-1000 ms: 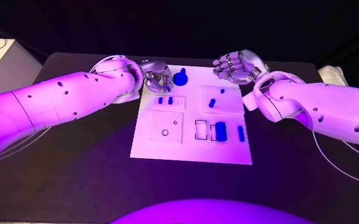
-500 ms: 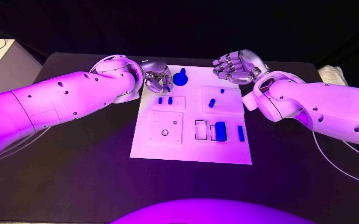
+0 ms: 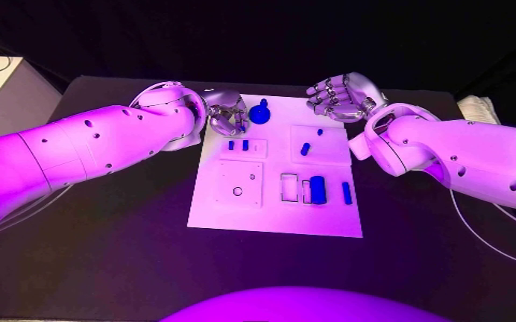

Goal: Assemble the parts on the task board

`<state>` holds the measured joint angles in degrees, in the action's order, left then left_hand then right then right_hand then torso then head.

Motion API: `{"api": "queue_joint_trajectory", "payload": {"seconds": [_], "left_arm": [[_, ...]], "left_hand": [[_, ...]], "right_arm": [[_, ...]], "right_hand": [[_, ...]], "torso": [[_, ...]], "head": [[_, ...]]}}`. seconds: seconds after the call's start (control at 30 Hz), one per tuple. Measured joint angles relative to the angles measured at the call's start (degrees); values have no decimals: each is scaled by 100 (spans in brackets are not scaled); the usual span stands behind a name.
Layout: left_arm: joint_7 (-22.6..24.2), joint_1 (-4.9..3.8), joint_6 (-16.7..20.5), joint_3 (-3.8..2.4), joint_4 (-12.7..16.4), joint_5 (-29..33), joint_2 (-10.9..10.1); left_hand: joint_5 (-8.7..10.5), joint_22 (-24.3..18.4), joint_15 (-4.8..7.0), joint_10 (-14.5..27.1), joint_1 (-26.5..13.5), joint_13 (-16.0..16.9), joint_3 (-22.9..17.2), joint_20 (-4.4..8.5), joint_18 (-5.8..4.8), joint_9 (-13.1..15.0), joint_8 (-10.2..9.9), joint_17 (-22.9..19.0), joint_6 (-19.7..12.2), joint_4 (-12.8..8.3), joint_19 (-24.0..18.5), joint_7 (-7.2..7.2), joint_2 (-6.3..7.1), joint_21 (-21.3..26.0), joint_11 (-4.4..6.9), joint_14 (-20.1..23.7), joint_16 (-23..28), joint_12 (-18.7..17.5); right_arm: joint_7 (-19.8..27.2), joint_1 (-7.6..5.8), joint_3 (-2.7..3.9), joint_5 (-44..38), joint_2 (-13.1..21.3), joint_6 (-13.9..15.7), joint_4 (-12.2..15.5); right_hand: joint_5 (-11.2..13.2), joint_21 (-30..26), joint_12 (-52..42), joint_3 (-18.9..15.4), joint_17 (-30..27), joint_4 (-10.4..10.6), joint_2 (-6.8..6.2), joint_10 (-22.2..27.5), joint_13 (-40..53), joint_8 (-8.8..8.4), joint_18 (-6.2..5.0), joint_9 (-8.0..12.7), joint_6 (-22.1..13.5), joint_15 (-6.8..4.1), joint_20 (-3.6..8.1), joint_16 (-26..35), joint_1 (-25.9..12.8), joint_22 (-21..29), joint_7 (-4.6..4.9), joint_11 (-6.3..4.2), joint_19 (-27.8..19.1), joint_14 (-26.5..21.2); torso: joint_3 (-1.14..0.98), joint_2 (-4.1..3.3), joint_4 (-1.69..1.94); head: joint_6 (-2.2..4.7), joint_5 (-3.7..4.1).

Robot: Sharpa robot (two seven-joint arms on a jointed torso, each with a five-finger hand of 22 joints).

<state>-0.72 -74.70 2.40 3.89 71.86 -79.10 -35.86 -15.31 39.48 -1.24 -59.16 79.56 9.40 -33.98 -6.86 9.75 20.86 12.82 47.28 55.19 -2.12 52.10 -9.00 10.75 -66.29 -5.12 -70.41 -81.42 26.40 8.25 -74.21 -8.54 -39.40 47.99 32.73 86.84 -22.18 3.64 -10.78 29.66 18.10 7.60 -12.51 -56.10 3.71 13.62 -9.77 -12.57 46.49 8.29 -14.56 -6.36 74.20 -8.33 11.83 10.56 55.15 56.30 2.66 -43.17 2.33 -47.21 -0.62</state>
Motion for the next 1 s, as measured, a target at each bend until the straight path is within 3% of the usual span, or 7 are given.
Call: {"api": "queue_joint_trajectory", "payload": {"seconds": [0.23,1.0], "left_arm": [[8,7,85,5,-3,5,2],[-21,9,116,4,16,15,-63]], "left_hand": [[0,-34,-20,111,-68,50,31,-21,0,-73,-179,2,-298,31,-21,-8,68,24,-11,20,0,0],[0,-51,-20,111,-119,92,64,-21,0,-85,-200,26,-339,64,-20,-10,119,49,-10,20,0,55]], "right_arm": [[-6,0,0,0,-2,-5,-11],[-18,1,-1,0,-2,-16,-16]], "right_hand": [[0,0,0,0,0,0,0,0,0,0,0,0,0,0,0,0,0,0,0,0,0,0],[0,0,0,0,-38,0,0,0,0,0,0,6,0,0,0,0,0,47,0,0,0,0]], "torso": [[0,-1,-3],[-5,-5,-3]], "head": [[2,-2],[-16,2]]}}
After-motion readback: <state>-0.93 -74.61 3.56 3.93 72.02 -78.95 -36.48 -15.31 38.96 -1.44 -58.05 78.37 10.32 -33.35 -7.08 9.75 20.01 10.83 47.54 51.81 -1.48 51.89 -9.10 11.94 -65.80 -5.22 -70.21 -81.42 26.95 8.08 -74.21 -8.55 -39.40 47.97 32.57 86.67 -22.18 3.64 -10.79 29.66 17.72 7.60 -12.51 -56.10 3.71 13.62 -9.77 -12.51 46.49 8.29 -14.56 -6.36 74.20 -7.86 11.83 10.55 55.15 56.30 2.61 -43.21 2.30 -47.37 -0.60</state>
